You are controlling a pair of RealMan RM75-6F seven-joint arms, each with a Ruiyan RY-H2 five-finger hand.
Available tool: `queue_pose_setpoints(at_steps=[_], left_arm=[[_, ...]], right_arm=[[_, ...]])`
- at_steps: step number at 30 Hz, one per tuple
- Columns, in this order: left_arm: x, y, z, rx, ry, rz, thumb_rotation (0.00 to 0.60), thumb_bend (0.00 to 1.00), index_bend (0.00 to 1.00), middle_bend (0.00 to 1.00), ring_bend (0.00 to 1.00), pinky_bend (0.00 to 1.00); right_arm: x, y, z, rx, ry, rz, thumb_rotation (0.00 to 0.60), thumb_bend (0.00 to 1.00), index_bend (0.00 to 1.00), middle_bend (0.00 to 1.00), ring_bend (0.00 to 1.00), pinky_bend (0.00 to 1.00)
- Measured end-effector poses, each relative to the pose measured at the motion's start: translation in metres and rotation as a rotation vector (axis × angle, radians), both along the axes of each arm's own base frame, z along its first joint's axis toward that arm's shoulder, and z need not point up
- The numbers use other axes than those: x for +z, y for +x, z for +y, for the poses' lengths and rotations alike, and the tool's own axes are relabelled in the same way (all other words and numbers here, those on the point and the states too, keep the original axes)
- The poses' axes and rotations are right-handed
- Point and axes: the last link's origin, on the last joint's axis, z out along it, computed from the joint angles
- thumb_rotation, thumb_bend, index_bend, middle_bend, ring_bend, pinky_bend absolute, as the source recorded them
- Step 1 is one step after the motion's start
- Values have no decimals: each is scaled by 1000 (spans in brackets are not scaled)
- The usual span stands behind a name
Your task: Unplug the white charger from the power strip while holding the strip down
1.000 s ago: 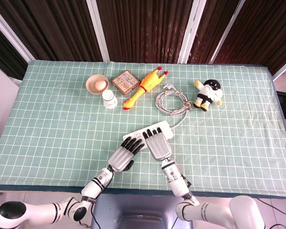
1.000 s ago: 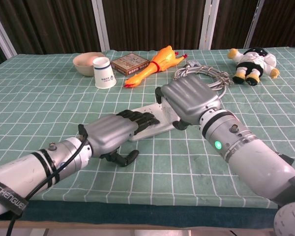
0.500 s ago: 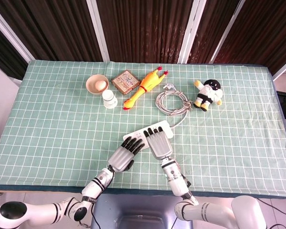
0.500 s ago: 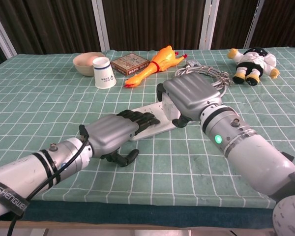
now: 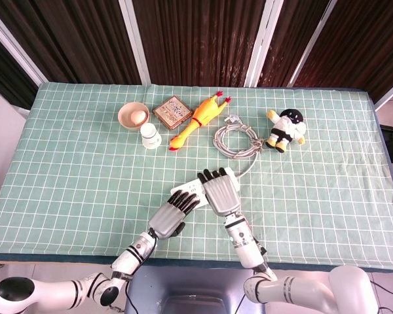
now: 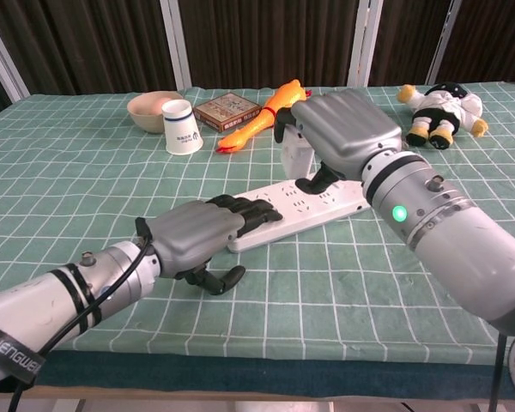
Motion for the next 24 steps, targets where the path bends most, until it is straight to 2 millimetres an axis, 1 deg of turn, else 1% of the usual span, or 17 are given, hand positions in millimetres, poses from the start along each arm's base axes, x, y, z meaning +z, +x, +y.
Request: queue_pose_setpoints(at_steps=[4,7,12,16,19,21,24], left_arm=[[7,6,-1,-2,5,-57,565,516,0,64,29,115],[14,13,-1,-13,14,-110,564,505,0,49,18,104],[29,26,1,-37,34,-206,553,498,0,39,7,97],[43,30,3,-51,52,-240,552,499,0,35,4,94],[56,28,2,-61,69,-247,543,499,0,35,4,93],[66,23,1,-70,84,-239,544,499,0,35,2,92],[78,11,-3,-81,100,-218,539,500,0,34,0,87]], right_arm=[[15,-7,1,10,-21,6,600,453,837,578,567,510],[27,-16,2,15,-35,33,600,453,832,578,567,510],[48,-37,8,22,-49,128,600,453,831,578,567,511],[66,-57,16,27,-51,241,600,453,829,578,567,511],[78,-76,24,25,-39,339,600,452,823,578,567,511],[85,-90,30,14,-16,410,600,452,817,579,567,511],[90,-110,36,-12,33,515,600,453,775,578,546,511]])
